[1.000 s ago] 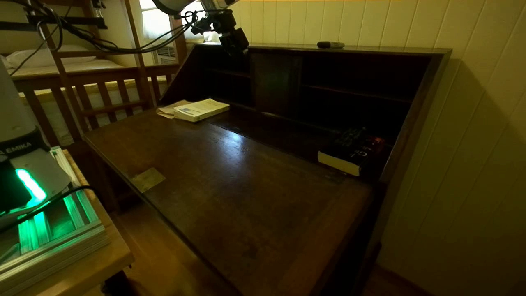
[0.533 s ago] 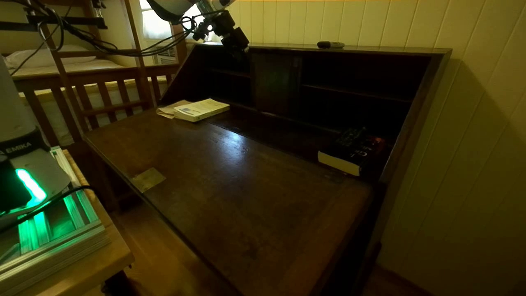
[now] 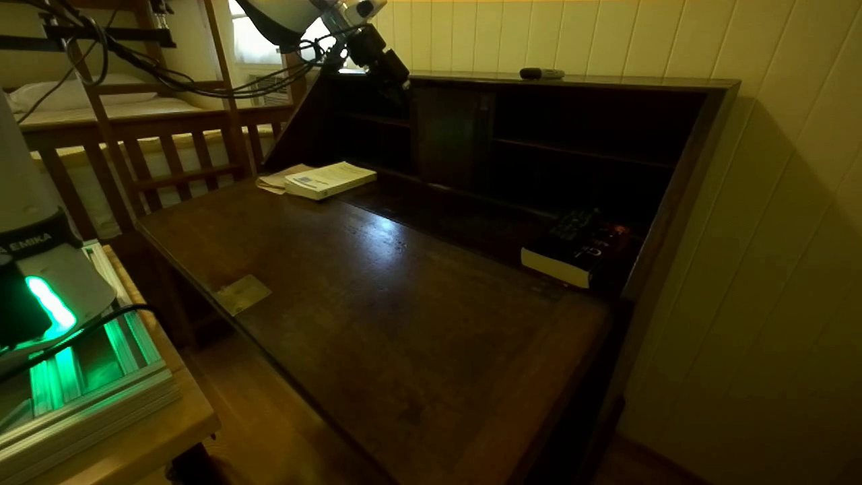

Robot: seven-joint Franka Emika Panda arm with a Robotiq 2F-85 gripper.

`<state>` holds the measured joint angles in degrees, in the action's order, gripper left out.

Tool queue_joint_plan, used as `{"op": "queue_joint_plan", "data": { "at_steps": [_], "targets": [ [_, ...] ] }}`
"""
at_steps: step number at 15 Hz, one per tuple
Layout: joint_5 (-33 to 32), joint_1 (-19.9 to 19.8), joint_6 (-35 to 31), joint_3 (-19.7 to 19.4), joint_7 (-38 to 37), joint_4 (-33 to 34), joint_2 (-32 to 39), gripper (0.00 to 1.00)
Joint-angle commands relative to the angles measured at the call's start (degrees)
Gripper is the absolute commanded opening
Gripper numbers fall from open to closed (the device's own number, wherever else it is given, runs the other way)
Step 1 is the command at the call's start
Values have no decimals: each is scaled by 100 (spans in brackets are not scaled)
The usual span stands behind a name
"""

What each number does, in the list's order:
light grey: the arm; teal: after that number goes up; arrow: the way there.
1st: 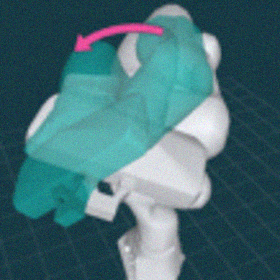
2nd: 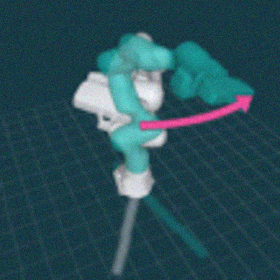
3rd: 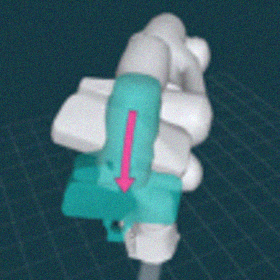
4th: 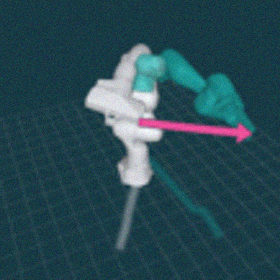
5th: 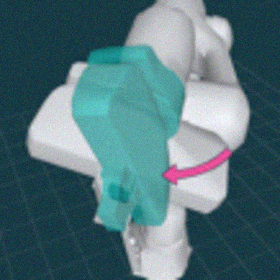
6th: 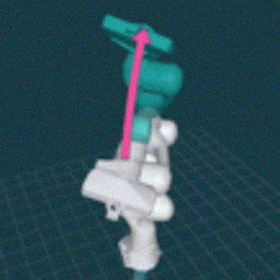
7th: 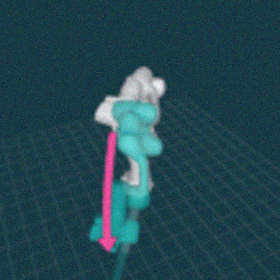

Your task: Open the compartment and remove the cup and put it on top of the dresser

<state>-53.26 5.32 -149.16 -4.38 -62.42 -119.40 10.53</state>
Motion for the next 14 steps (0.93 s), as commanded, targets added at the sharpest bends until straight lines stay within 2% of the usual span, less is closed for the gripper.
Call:
{"op": "queue_joint_plan", "data": {
  "at_steps": [1, 6, 14],
  "targets": [
    [-568, 60, -85, -113, -653, 163, 203, 100],
    [-1015, 42, -86, -147, -1188, 268, 371, 100],
    [-1229, 56, -133, -128, -1539, 647, 716, 100]
  ]
}}
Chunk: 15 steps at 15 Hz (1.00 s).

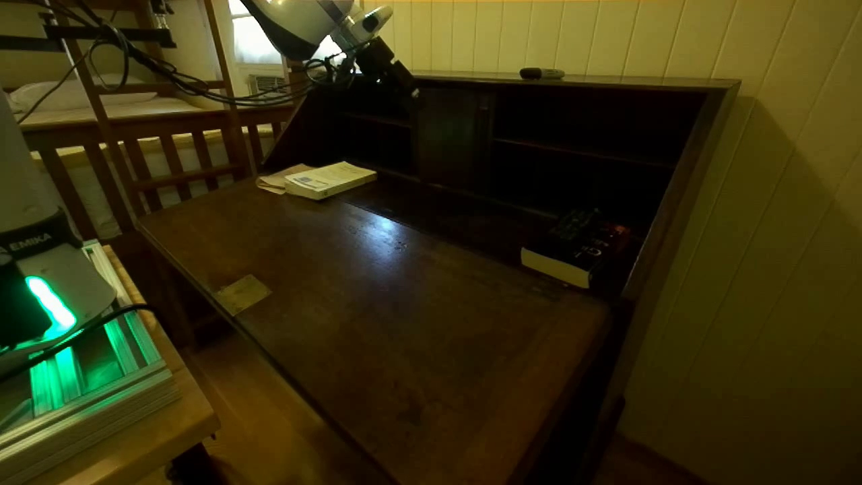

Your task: Open the compartment and remove the cup and put it on top of the dresser

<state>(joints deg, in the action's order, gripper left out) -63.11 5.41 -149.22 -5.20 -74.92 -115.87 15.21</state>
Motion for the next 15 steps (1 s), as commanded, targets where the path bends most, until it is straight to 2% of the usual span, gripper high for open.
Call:
{"op": "queue_joint_plan", "data": {
  "at_steps": [1, 5, 12, 15],
  "targets": [
    [-275, 54, -124, -46, -320, 354, 291, 100],
    [-322, 80, -129, -37, -369, 542, 439, 100],
    [-165, 80, 70, -16, -275, 430, 334, 100],
    [36, 5, 303, 105, -210, 337, 253, 100]
  ]
}}
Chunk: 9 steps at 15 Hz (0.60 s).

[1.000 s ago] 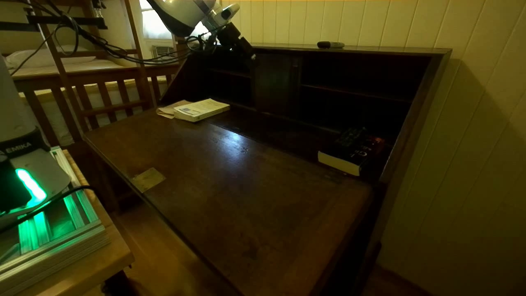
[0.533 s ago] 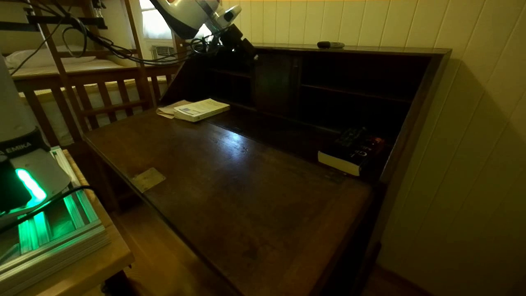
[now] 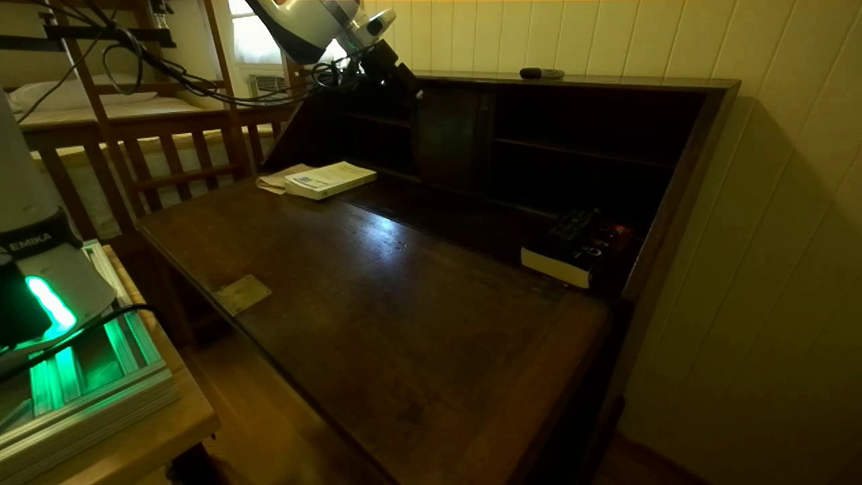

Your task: Open the compartment and remove the cup and put it on top of the dresser

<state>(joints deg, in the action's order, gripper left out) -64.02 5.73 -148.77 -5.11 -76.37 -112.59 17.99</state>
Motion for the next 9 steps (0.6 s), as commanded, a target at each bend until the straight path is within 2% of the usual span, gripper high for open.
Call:
{"op": "queue_joint_plan", "data": {
  "at_steps": [1, 9],
  "targets": [
    [118, -26, 306, 100, -96, 17, -24, 100],
    [132, -91, 523, 122, -190, 35, -27, 100]
  ]
}}
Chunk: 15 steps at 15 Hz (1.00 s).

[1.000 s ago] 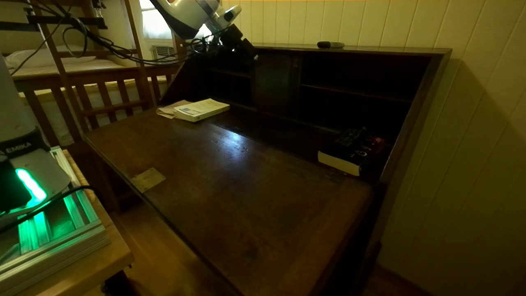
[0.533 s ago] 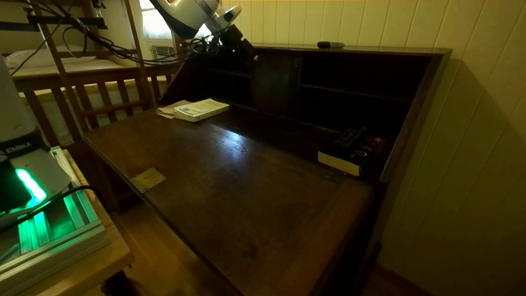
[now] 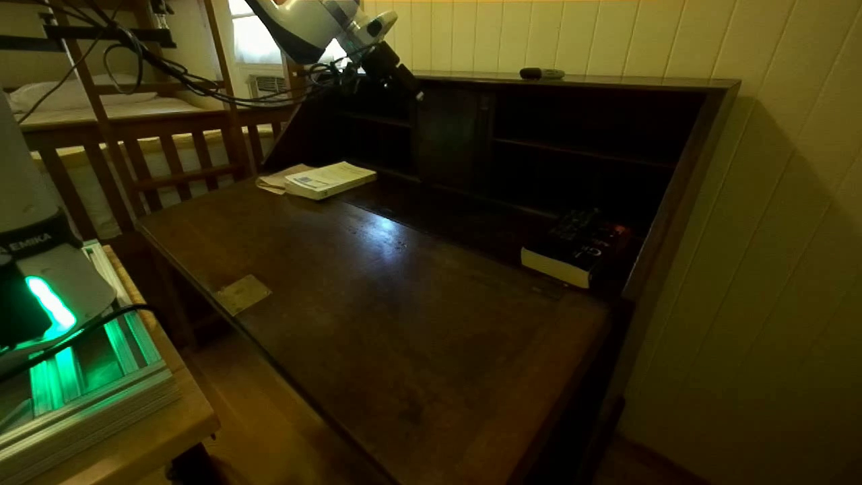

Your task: Open the compartment and remove the cup and put it on top of the dresser

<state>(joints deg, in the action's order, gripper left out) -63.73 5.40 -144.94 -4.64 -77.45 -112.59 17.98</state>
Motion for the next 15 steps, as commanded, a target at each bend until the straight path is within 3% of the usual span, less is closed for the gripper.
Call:
{"op": "queue_joint_plan", "data": {
  "at_steps": [1, 11, 15],
  "targets": [
    [136, -64, 153, 81, -60, 24, -33, 100],
    [1261, -72, 1019, 211, 836, -339, -517, 100],
    [1336, -170, 873, 186, 1117, -496, -688, 100]
  ]
}}
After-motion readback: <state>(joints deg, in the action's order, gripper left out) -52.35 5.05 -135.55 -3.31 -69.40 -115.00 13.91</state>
